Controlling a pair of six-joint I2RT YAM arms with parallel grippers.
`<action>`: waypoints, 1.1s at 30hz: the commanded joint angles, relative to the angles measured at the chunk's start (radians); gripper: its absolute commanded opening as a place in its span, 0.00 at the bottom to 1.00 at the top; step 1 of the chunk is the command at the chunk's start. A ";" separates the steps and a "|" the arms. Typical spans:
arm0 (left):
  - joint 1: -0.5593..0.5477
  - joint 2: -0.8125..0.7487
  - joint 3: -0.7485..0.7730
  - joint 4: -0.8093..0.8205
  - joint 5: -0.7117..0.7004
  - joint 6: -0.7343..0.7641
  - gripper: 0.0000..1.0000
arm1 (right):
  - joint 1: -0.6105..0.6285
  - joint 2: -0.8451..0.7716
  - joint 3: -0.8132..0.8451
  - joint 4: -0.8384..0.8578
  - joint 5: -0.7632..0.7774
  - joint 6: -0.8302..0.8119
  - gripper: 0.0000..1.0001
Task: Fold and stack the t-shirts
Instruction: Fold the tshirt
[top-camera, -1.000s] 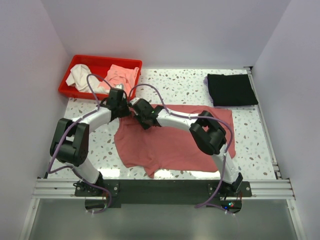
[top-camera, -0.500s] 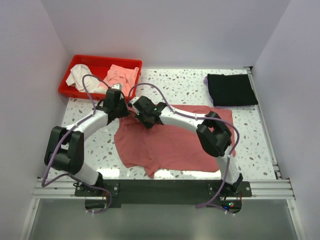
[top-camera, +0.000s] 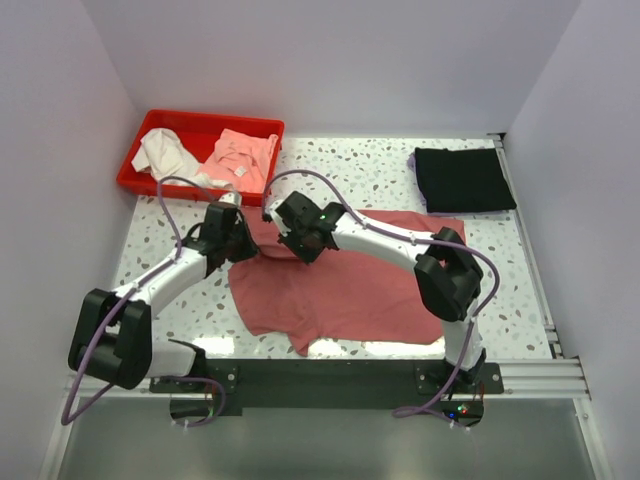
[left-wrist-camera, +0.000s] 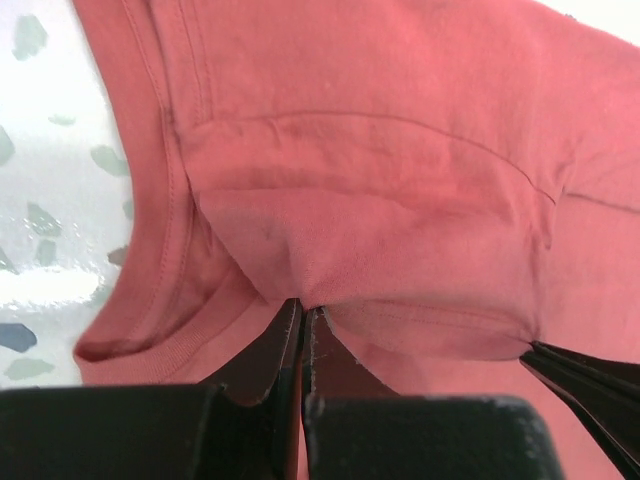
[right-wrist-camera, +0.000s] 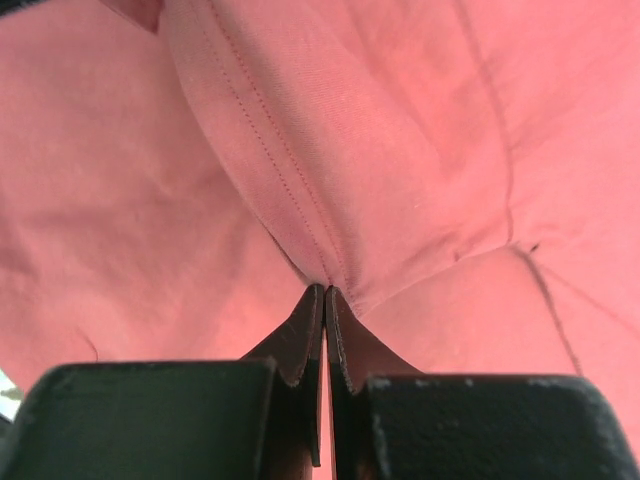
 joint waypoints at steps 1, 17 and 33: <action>-0.025 -0.052 -0.016 -0.025 0.017 -0.028 0.00 | -0.004 -0.070 -0.034 -0.055 -0.040 -0.015 0.00; -0.090 -0.094 -0.017 -0.207 -0.040 -0.034 0.07 | -0.004 -0.115 -0.130 -0.078 -0.052 0.009 0.08; -0.120 -0.204 0.067 -0.219 -0.103 -0.046 1.00 | -0.154 -0.400 -0.317 0.039 0.026 0.259 0.99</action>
